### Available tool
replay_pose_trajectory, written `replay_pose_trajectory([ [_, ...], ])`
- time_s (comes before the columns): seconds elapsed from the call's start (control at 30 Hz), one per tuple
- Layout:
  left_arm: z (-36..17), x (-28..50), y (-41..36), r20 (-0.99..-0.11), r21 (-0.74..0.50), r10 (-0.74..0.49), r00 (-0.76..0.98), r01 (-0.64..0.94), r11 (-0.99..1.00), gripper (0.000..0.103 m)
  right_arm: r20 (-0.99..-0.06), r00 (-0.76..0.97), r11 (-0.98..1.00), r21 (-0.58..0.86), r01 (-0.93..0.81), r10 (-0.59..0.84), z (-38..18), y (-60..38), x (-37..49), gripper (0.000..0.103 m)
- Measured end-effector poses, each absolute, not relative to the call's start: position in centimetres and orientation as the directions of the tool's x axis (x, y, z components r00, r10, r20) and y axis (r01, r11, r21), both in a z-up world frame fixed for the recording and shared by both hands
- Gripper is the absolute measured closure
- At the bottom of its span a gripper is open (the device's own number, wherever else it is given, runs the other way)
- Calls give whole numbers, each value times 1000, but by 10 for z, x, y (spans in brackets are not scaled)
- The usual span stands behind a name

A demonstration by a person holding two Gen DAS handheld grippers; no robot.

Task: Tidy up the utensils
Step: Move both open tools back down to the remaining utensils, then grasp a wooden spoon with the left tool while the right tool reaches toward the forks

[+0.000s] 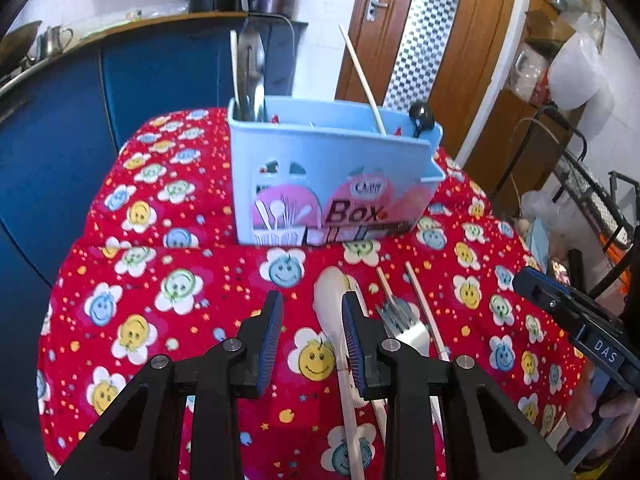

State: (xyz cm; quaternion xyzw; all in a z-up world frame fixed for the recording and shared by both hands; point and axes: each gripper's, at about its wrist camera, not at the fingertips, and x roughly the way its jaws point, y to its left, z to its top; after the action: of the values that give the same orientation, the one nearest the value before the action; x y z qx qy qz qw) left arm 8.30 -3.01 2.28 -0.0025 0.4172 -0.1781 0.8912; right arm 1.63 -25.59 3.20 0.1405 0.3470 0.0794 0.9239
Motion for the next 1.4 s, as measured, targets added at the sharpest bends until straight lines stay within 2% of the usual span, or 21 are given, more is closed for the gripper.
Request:
replay_pose_trajectory([
  [0.43,1,94,-55,-800,-113,-288,526,339,934,72,-635,726,937,346,-38,264,16,-264,14,71],
  [0.8,-6,108,-54,-809,-109,-264,526,307,945,72,-646,716,935,352,-29,265,10,-269,14,70],
  [0.93,-8,113,-47,-812,-125,-261,521,282,951,86,-649,712,935,353,-30,268,8,-268,15,70],
  [1.1,-15,119,-37,-828,-158,-269,491,256,954,92,-651,710,936,351,-34,270,8,-267,17,70],
  [1.4,-12,120,-30,-804,-226,-339,488,278,934,100,-666,696,942,333,-45,269,8,-259,20,70],
])
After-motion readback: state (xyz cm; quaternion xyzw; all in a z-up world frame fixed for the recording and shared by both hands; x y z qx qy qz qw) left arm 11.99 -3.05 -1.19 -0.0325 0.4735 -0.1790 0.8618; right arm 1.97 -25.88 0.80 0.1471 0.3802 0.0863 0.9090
